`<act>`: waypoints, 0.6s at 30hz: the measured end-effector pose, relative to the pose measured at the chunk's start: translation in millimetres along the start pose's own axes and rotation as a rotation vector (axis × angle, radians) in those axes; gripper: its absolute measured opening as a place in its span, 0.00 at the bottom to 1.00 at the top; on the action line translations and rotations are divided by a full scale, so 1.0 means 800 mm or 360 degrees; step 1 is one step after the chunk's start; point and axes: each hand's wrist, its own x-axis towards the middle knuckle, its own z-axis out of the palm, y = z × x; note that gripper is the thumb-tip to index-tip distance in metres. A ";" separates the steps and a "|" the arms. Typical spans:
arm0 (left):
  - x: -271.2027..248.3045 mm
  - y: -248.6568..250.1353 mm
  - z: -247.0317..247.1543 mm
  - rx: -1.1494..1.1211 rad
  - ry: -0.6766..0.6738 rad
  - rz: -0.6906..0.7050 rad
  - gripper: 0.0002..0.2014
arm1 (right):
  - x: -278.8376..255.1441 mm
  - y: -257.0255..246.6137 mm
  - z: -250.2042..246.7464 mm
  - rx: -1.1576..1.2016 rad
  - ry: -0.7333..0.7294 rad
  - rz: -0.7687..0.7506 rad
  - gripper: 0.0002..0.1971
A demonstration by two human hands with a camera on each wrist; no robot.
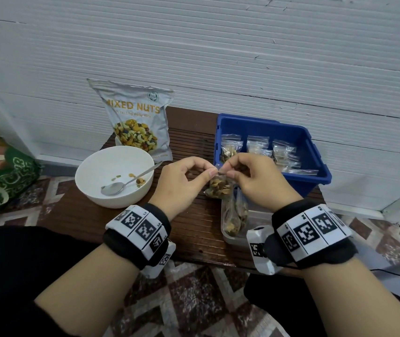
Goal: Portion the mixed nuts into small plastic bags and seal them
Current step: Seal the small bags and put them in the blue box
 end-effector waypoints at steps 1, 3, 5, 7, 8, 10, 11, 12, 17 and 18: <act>0.000 0.000 -0.001 -0.0004 -0.0001 -0.0006 0.08 | 0.000 -0.001 -0.003 -0.0009 -0.0037 -0.0007 0.10; 0.001 0.002 -0.002 -0.0018 -0.0015 -0.0017 0.07 | -0.001 -0.005 -0.011 -0.0026 -0.0135 -0.0007 0.14; 0.004 0.003 -0.004 -0.0061 -0.0006 -0.0023 0.05 | 0.002 -0.012 -0.025 -0.0071 -0.0197 0.0013 0.14; 0.007 0.001 -0.007 -0.0111 0.0024 -0.0055 0.04 | 0.009 -0.023 -0.048 -0.0105 -0.0151 0.0042 0.11; 0.008 -0.001 -0.008 -0.0119 0.0020 -0.0074 0.04 | 0.015 -0.029 -0.062 -0.0110 -0.0125 0.0053 0.10; 0.009 -0.007 -0.011 -0.0112 -0.0031 -0.0109 0.07 | 0.030 -0.040 -0.091 -0.0187 -0.0131 0.0084 0.08; 0.010 -0.010 -0.012 -0.0098 -0.0072 -0.0121 0.08 | 0.041 -0.045 -0.105 -0.0276 -0.0145 0.0094 0.08; 0.011 -0.014 -0.013 -0.0072 -0.0116 -0.0129 0.09 | 0.054 -0.048 -0.116 -0.0374 -0.0159 0.0103 0.07; 0.024 -0.027 -0.012 -0.0064 -0.0286 -0.0210 0.14 | 0.124 -0.045 -0.126 -0.0787 -0.0357 0.0179 0.05; 0.029 -0.030 -0.010 -0.0068 -0.0301 -0.0212 0.14 | 0.137 -0.039 -0.120 -0.0887 -0.0418 0.0193 0.05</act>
